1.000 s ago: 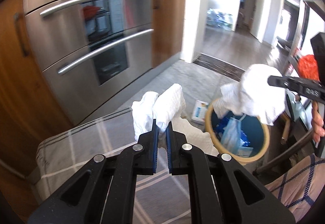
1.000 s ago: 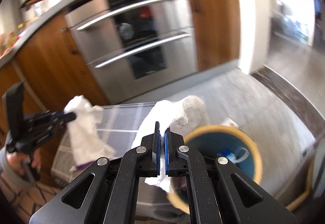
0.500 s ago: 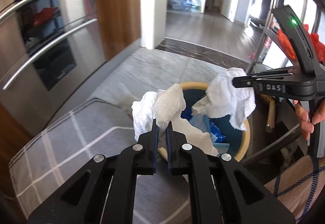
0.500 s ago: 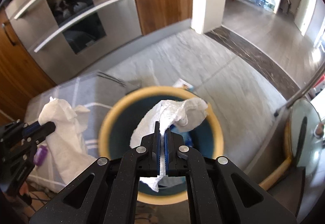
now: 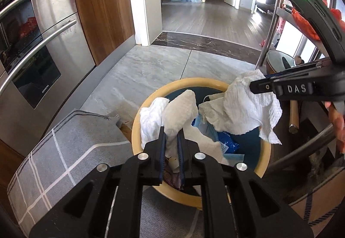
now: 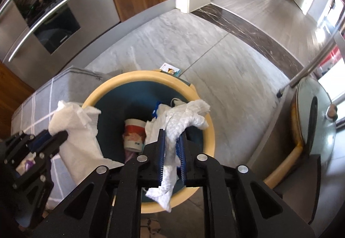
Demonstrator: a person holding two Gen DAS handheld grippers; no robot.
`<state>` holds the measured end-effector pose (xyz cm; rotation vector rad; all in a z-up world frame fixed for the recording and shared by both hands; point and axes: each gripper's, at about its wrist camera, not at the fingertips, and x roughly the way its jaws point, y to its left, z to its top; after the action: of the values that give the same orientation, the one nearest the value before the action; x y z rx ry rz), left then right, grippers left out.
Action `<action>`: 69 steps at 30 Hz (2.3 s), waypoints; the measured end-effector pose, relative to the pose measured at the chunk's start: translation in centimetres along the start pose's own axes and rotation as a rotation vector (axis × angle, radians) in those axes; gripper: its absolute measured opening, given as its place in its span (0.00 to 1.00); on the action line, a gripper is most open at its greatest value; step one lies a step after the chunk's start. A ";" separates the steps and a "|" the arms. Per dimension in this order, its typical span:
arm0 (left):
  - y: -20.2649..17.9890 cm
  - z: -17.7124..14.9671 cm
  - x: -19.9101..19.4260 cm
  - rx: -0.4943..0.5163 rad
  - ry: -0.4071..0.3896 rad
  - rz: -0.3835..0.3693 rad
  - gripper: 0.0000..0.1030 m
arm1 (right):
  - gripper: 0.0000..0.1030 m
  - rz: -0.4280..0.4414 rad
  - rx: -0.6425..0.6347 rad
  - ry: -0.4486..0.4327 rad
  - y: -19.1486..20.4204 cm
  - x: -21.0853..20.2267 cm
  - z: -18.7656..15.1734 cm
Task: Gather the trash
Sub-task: 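Carry both tissues over the teal bin and open both grippers, then move the left tool back to the purple spray bottle on the cushion, then grasp the purple spray bottle with the left gripper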
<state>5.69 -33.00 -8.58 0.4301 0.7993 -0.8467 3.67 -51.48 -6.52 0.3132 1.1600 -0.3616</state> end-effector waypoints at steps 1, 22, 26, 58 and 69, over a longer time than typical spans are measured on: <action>0.0 -0.1 0.0 0.001 0.002 -0.001 0.16 | 0.24 0.001 0.015 0.004 -0.2 0.0 0.0; 2.4 -2.2 -3.3 0.005 -0.055 0.097 0.89 | 0.90 0.127 0.180 -0.095 -0.1 -2.4 1.0; 3.9 -3.1 -5.0 -0.029 -0.062 0.111 0.90 | 0.91 0.135 0.141 -0.111 1.7 -3.0 1.3; 20.4 -22.5 -9.9 -0.431 0.261 0.321 0.92 | 0.92 0.252 0.071 -0.083 10.5 -4.1 1.4; 20.0 -25.2 -7.0 -0.410 0.429 0.321 0.56 | 0.92 0.264 0.117 -0.057 9.0 -3.8 1.4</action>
<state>7.47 -1.69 -18.72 0.3639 1.2321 -0.2767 7.39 -43.55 -2.03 0.5490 1.0288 -0.2051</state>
